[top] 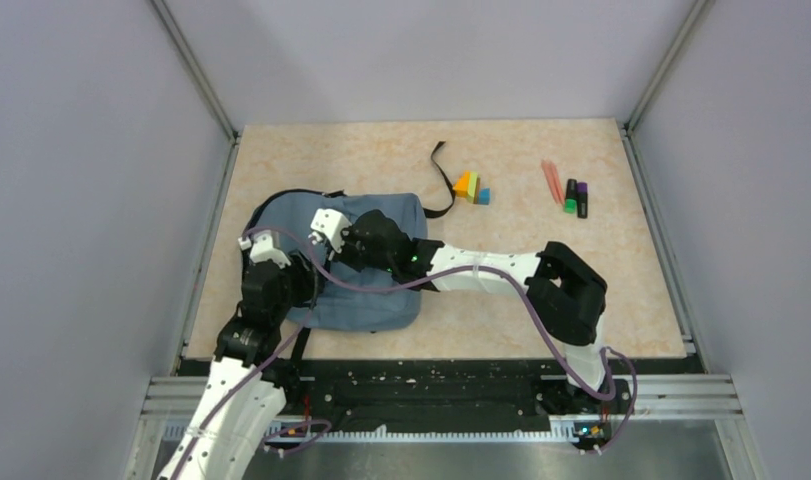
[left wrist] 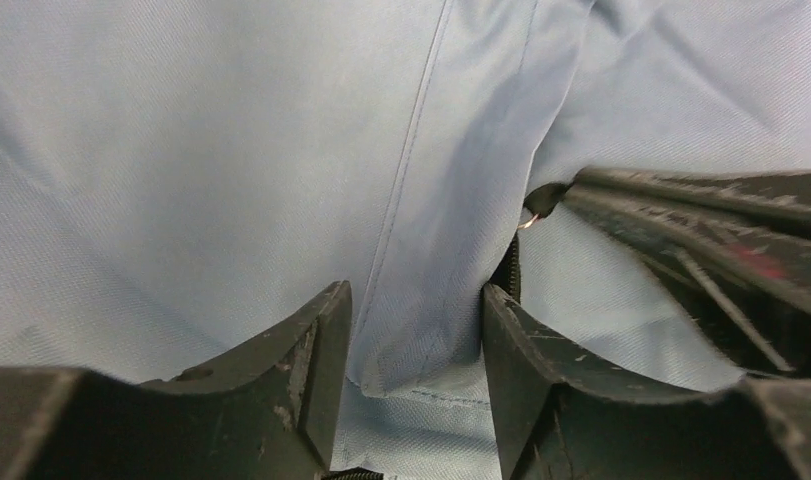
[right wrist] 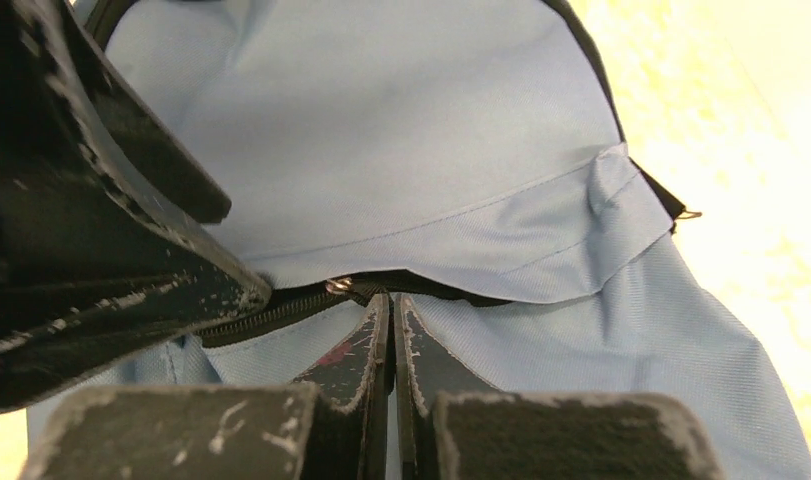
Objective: Pack the student bag
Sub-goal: Unzip the student bag at the center of the board.
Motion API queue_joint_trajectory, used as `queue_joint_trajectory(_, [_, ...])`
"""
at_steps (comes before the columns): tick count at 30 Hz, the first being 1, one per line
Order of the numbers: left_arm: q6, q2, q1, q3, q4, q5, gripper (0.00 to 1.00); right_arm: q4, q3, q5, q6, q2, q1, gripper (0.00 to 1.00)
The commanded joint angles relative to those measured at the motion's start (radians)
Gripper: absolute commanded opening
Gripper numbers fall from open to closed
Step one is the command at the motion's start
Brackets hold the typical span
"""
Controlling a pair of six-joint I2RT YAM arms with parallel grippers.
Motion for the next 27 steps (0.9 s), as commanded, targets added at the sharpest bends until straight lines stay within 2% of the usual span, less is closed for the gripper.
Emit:
queue_joint_trajectory(1, [0.008, 0.044, 0.0, -0.028, 0.106, 0.026, 0.5, 0.127, 0.02, 0.099, -0.042, -0.071, 0.004, 0.0])
queue_joint_trajectory(5, [0.025, 0.067, 0.001, 0.011, 0.049, 0.042, 0.27, 0.166, 0.022, 0.134, -0.084, -0.052, 0.005, 0.0])
queue_joint_trajectory(10, [0.015, 0.04, 0.0, 0.009, 0.03, 0.053, 0.06, 0.161, 0.056, 0.174, -0.143, -0.019, 0.003, 0.0])
queue_joint_trajectory(12, [0.012, 0.024, 0.0, 0.003, 0.03, 0.042, 0.0, 0.155, 0.065, 0.189, -0.157, -0.009, 0.002, 0.0])
queue_joint_trajectory(27, [-0.05, -0.1, 0.0, -0.001, -0.01, -0.035, 0.0, 0.172, 0.058, 0.205, -0.153, 0.015, -0.104, 0.0])
